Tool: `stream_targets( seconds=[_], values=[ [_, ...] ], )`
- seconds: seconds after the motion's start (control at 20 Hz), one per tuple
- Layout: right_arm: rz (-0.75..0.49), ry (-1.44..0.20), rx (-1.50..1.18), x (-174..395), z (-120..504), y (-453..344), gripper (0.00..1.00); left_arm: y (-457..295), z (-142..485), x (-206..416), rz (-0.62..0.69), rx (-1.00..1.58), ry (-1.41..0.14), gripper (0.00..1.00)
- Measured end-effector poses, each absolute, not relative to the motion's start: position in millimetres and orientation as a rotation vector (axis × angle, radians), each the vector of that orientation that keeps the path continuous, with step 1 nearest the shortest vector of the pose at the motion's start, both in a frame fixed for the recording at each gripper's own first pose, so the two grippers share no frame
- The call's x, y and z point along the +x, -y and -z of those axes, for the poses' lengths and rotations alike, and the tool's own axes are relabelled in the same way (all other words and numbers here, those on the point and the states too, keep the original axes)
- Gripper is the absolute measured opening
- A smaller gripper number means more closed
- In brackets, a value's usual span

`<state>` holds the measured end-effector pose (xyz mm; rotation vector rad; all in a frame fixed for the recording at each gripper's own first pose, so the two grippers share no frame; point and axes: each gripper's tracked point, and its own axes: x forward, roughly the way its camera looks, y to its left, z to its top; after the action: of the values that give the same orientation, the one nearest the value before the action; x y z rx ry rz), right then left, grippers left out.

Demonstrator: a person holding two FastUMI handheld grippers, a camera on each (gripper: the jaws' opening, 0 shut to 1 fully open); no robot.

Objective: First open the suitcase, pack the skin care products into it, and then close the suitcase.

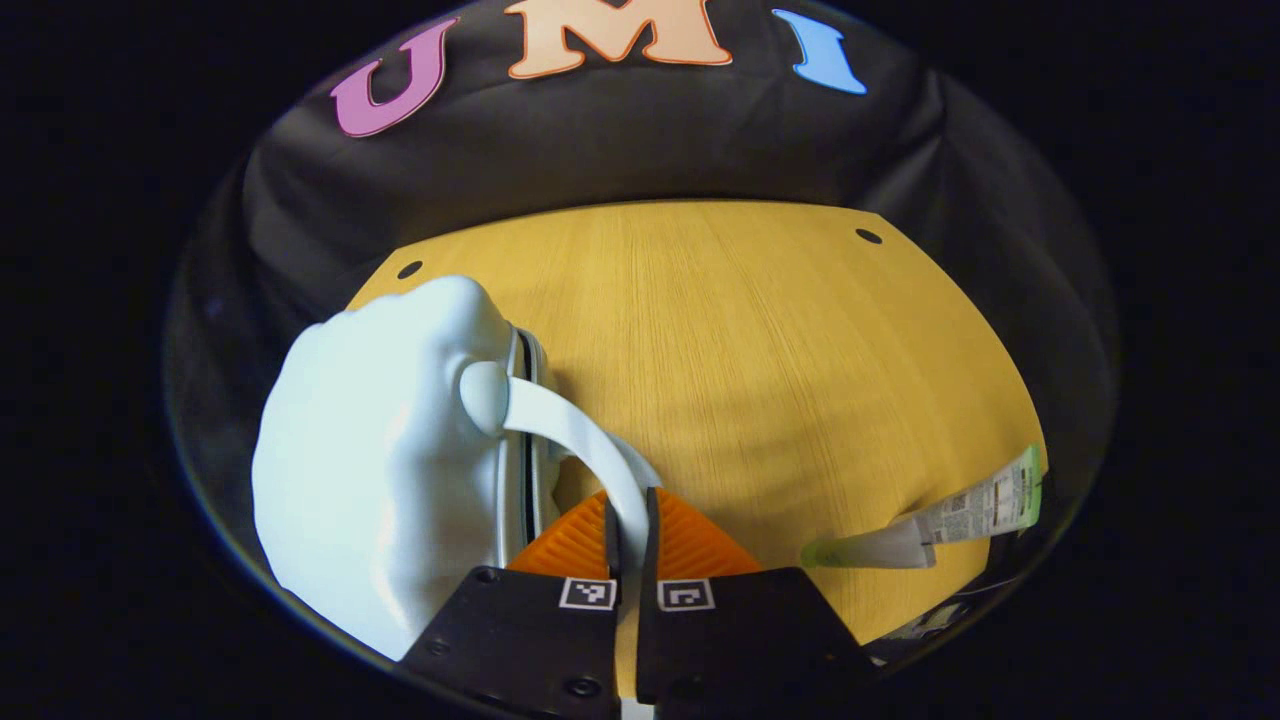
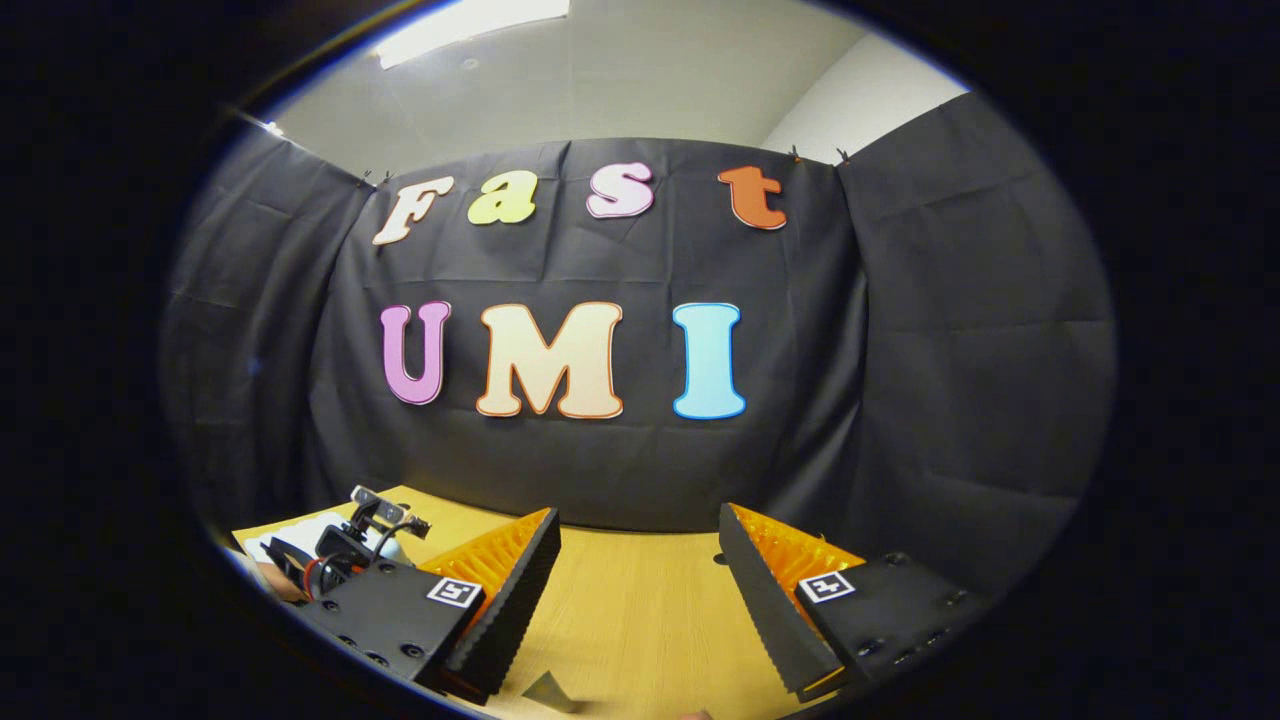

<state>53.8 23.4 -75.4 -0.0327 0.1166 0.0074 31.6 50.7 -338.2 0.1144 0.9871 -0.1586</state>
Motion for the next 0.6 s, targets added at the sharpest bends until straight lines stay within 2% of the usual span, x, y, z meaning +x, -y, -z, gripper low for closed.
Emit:
stream_targets(
  seconds=[0.6],
  values=[
    [-0.07, -0.124, 0.016, 67, 88, -57, 0.98, -48, 229, 49, 0.098, 0.19, -0.796, 0.0]
  ],
)
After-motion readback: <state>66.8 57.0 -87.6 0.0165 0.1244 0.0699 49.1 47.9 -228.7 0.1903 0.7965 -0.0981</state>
